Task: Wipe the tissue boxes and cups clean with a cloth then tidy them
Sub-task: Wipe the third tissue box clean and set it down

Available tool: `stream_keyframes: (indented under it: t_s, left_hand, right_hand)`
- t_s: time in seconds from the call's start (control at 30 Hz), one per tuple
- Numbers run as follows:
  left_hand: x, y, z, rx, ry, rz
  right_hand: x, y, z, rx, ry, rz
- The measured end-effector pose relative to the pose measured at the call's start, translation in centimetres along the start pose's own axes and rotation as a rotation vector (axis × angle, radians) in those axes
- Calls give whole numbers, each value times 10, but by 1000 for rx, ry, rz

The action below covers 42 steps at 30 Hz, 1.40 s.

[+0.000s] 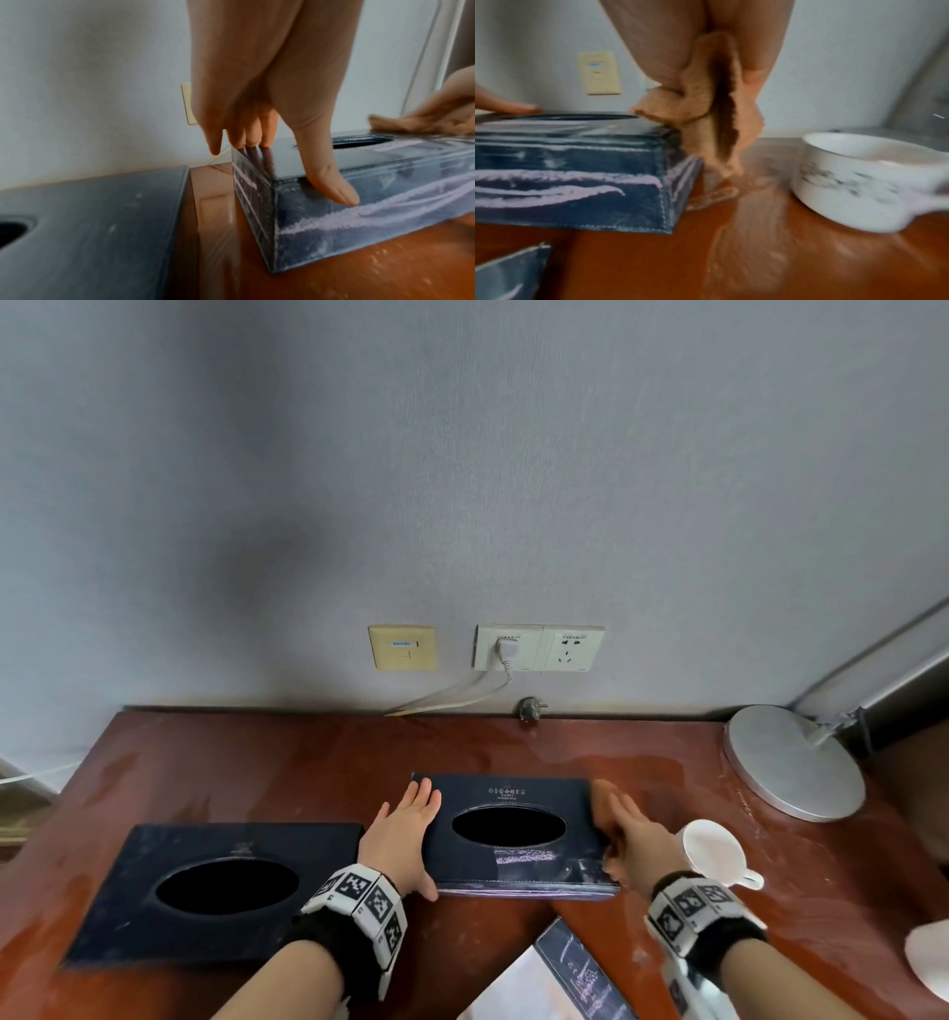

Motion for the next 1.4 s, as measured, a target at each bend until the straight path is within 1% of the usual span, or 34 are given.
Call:
stream_keyframes:
  t_s: [0.03, 0.1, 0.17, 0.2, 0.23, 0.33, 0.37, 0.4, 0.43, 0.5, 0.57, 0.67, 0.73, 0.83, 0.87, 0.93, 1.03, 1.07, 1.1, 1.17, 1.2, 1.23, 1.33, 1.4]
  left_hand:
    - [0, -1, 0, -1, -19, -2]
    - [0, 0, -1, 1, -35, -7]
    - [0, 0, -3, 6, -23, -2]
    - [1, -1, -4, 12, -17, 3]
    - [1, 0, -4, 19, -12, 4]
    - [3, -1, -4, 24, -8, 9]
    - [2, -2, -4, 23, -5, 9]
    - [2, -2, -4, 24, -3, 10]
    - [1, -2, -4, 25, -2, 9]
    - [1, -1, -3, 28, -3, 7]
    - [0, -2, -2, 23, -9, 9]
    - [-1, -4, 0, 24, -19, 4]
    - [-2, -5, 0, 28, -30, -4]
    - [-2, -6, 0, 30, -36, 0]
    - [-1, -6, -1, 32, -38, 2]
    - [-1, -8, -1, 44, -44, 4]
    - [1, -11, -4, 57, -36, 25]
    - [1, -11, -5, 61, -27, 33]
    - [2, -11, -5, 63, -19, 39]
    - [1, -12, -5, 57, -6, 44]
    - [2, -12, -4, 59, -8, 39]
    - [2, -12, -3, 58, -11, 26]
    - [-1, -14, -2, 70, -34, -1]
    - [-5, -16, -3, 100, -77, -31]
  right_hand:
    - [0, -7, -13, -81, -7, 21]
    - [3, -18, -21, -158, 14, 5]
    - [8, -22, -2, -115, 74, -85]
    - [13, -22, 17, -52, 110, -132]
    - [14, -23, 42, 45, 136, -160]
    - [-1, -35, 117, 421, 180, -224]
    - [-15, -43, 134, 550, 158, -232]
    - [-36, -52, 147, 648, 100, -172]
    - [-53, -57, 152, 694, 3, -118]
    - [-63, -59, 149, 726, -158, -125]
    - [-62, -60, 137, 761, -189, -110]
    - [-49, -57, 103, 794, -183, -166]
    - [-37, -56, 77, 784, -151, -183]
    - [-31, -54, 40, 694, -99, -144]
    - [-29, -51, 29, 646, -94, -146]
    - [-21, -48, 11, 553, -13, -208]
    - [-5, -49, 0, 337, 159, -294]
    - [-5, -50, 6, 325, 198, -336]
    - [-6, -52, 19, 371, 212, -364]
    - [-23, -60, 48, 538, 139, -286]
    - [-33, -60, 51, 573, 90, -251]
    - [-34, -57, 47, 560, 84, -239]
    - [-23, -46, 17, 406, 172, -241]
    - [-14, -45, 11, 338, 270, -190]
Point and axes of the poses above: each hand's wrist, its own y-axis towards the middle knuckle, its own x-axis out of the back of the hand, z = x × y, the point moved 8 cm from there along y, towards the middle knuckle, and after that the axes turned 7 degrees about -z, right-handed, at the moved point
